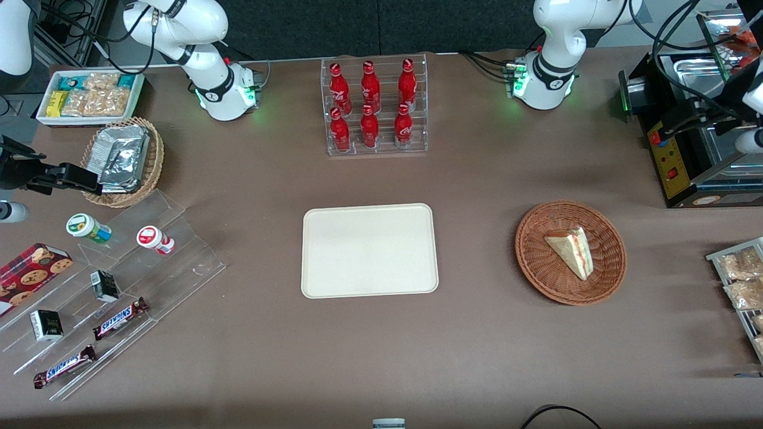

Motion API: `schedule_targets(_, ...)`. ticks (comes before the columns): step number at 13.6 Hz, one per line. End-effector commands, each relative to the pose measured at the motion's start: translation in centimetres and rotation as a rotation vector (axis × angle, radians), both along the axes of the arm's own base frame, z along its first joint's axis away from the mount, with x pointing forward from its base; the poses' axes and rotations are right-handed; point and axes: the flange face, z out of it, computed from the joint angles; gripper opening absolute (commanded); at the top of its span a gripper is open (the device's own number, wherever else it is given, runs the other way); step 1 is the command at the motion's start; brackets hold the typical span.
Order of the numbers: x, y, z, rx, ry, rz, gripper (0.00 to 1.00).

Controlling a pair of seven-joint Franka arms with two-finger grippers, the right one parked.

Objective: Place sandwich from basket to tray
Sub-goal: 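Move the left gripper toward the wicker basket with the sandwich, then lower the open left gripper around the wrapped sandwich and close it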

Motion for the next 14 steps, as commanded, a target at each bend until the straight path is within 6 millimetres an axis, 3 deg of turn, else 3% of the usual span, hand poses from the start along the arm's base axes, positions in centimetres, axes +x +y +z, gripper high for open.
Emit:
schedule_targets(1,-0.1,-0.4,-0.2,-0.001,0.005,-0.023,1.00)
schedule_targets(5,0.9,-0.1,-2.0,0.009,0.034,-0.007,1.00)
schedule_targets(7,1.6,2.2,-4.3,0.023,0.048,0.056,1.00)
schedule_targets(9,2.3,3.9,-9.5,0.063,0.021,0.251,1.00)
schedule_targets(14,3.3,3.7,-22.1,0.076,-0.081,0.586,1.00)
